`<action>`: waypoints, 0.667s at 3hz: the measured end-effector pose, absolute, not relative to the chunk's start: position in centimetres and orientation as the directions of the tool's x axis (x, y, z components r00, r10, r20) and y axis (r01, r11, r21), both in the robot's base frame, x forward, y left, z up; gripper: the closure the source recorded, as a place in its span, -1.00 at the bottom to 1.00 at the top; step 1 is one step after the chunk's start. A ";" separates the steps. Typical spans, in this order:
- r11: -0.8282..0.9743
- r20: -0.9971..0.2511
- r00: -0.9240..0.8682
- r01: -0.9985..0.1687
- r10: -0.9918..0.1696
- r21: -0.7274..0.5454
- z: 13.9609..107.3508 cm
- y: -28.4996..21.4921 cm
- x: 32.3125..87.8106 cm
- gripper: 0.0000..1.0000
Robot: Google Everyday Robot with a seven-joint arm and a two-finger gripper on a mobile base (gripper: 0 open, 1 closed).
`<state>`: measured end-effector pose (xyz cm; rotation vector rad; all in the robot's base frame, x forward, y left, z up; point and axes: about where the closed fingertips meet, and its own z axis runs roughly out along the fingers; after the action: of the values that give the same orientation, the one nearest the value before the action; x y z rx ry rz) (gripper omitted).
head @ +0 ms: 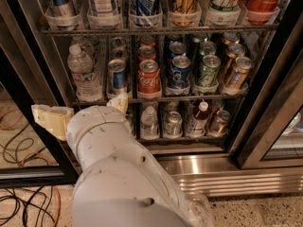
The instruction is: Pick redbull can from top shelf of fridge
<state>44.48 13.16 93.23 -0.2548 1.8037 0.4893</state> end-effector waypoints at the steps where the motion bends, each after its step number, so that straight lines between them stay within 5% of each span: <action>1: 0.888 -0.955 -0.286 -0.416 0.077 0.197 93.2 13.2 44.5 -1.00; 2: 0.884 -0.966 -0.251 -0.434 0.068 0.175 93.6 14.1 45.2 -1.00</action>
Offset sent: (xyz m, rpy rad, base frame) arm 0.0430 0.0185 -0.0053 -0.0046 -0.0861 0.0171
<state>45.21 14.06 93.56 -0.2786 1.7681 0.4847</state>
